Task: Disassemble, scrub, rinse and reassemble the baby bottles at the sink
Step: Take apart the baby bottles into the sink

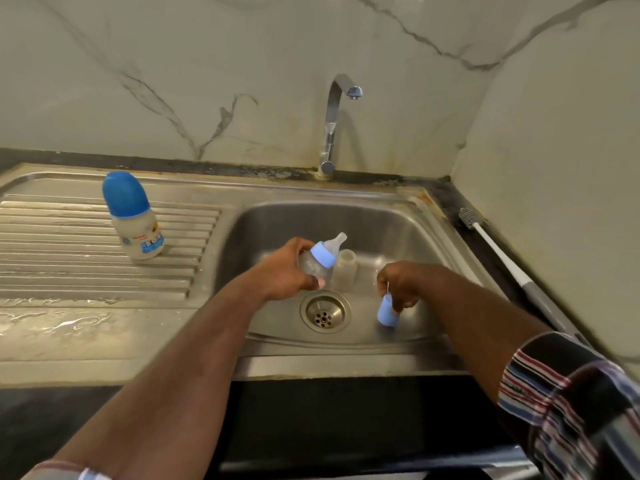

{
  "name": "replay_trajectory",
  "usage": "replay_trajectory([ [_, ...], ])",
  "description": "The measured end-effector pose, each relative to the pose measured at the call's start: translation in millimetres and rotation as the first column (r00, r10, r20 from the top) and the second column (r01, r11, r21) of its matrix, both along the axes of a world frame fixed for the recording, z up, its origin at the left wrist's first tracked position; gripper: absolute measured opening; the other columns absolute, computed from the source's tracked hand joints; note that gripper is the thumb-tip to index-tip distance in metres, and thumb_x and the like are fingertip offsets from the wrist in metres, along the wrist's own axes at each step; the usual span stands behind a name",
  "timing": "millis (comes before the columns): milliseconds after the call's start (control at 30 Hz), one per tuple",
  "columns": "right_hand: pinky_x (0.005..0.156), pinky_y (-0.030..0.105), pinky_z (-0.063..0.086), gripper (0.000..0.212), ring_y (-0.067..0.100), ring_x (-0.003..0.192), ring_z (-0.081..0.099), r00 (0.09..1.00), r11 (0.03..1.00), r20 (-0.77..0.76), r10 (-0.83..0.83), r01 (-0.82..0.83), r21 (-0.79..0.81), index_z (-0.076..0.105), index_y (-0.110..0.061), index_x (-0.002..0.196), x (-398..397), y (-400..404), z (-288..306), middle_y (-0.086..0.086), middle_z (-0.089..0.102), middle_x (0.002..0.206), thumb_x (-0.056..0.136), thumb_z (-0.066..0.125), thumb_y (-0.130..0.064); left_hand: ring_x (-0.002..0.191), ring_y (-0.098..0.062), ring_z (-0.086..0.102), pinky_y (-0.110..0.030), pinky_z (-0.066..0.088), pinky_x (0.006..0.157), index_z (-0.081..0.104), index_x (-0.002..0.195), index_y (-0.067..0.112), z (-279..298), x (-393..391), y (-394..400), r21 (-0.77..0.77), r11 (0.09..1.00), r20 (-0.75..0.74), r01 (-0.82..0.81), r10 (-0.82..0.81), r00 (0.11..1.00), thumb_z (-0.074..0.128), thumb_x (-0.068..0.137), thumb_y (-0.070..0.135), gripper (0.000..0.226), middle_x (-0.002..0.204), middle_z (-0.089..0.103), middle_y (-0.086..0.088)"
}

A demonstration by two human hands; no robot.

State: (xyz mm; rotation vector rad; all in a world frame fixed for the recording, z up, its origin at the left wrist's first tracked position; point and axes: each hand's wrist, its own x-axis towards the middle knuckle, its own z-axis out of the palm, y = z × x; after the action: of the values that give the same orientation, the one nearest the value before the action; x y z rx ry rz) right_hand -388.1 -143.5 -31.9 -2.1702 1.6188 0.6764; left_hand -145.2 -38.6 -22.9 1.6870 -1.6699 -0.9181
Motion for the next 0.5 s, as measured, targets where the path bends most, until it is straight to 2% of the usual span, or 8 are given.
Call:
replay_trajectory([
  [100, 0.070, 0.028, 0.058, 0.042, 0.017, 0.071, 0.066, 0.997, 0.999, -0.063, 0.036, -0.036, 0.003, 0.065, -0.020, 0.112, 0, 0, -6, 0.009, 0.073, 0.101, 0.076, 0.084, -0.010, 0.097, -0.012, 0.061, -0.031, 0.050, 0.082, 0.050, 0.126, 0.027, -7, -1, -7, 0.029, 0.999, 0.077, 0.028, -0.030, 0.997, 0.087, 0.076, 0.028, 0.063, 0.111, 0.063, 0.005],
  [167, 0.074, 0.030, 0.059, 0.041, 0.017, 0.071, 0.066, 0.997, 1.000, -0.076, 0.027, -0.026, 0.016, 0.065, -0.021, 0.111, 1, 1, -13, 0.006, 0.070, 0.093, 0.076, 0.083, -0.009, 0.096, -0.011, 0.061, -0.030, 0.049, 0.081, 0.051, 0.125, 0.027, -7, -2, -10, 0.029, 0.999, 0.071, 0.035, -0.037, 0.997, 0.087, 0.076, 0.029, 0.061, 0.110, 0.062, 0.006],
  [267, 0.074, 0.033, 0.058, 0.042, 0.023, 0.071, 0.065, 0.999, 0.997, -0.038, -0.027, 0.029, 0.068, 0.062, -0.017, 0.114, 5, 0, -23, 0.010, 0.067, 0.087, 0.079, 0.081, -0.005, 0.098, -0.011, 0.061, -0.031, 0.051, 0.085, 0.051, 0.126, 0.028, -6, -3, -11, 0.023, 0.999, 0.066, 0.042, -0.044, 0.997, 0.087, 0.076, 0.029, 0.061, 0.111, 0.063, 0.006],
  [367, 0.082, 0.037, 0.059, 0.050, 0.026, 0.079, 0.067, 0.999, 0.995, -0.024, -0.032, 0.035, 0.096, 0.057, -0.017, 0.121, 4, 2, -22, 0.008, 0.063, 0.081, 0.079, 0.083, -0.006, 0.098, -0.011, 0.062, -0.032, 0.051, 0.085, 0.052, 0.126, 0.028, -8, -2, -12, 0.022, 0.999, 0.079, 0.048, -0.049, 0.996, 0.087, 0.076, 0.030, 0.061, 0.111, 0.064, 0.006],
  [433, 0.083, 0.040, 0.061, 0.058, 0.027, 0.087, 0.071, 0.998, 0.993, -0.005, -0.061, 0.061, 0.101, 0.054, -0.021, 0.125, 1, 0, -16, 0.010, 0.065, 0.088, 0.077, 0.085, -0.008, 0.097, -0.011, 0.062, -0.032, 0.052, 0.084, 0.052, 0.126, 0.028, -8, -2, -12, 0.022, 0.999, 0.077, 0.048, -0.050, 0.996, 0.087, 0.076, 0.030, 0.061, 0.111, 0.063, 0.006],
  [500, 0.072, 0.038, 0.062, 0.054, 0.027, 0.086, 0.071, 0.983, 0.990, 0.138, -0.120, 0.108, 0.089, 0.055, -0.018, 0.127, -2, -6, -2, 0.017, 0.069, 0.102, 0.080, 0.081, -0.006, 0.096, -0.010, 0.061, -0.030, 0.050, 0.081, 0.053, 0.126, 0.028, -8, -1, -11, 0.014, 0.999, 0.060, 0.040, -0.041, 0.997, 0.088, 0.076, 0.029, 0.061, 0.111, 0.063, 0.006],
])
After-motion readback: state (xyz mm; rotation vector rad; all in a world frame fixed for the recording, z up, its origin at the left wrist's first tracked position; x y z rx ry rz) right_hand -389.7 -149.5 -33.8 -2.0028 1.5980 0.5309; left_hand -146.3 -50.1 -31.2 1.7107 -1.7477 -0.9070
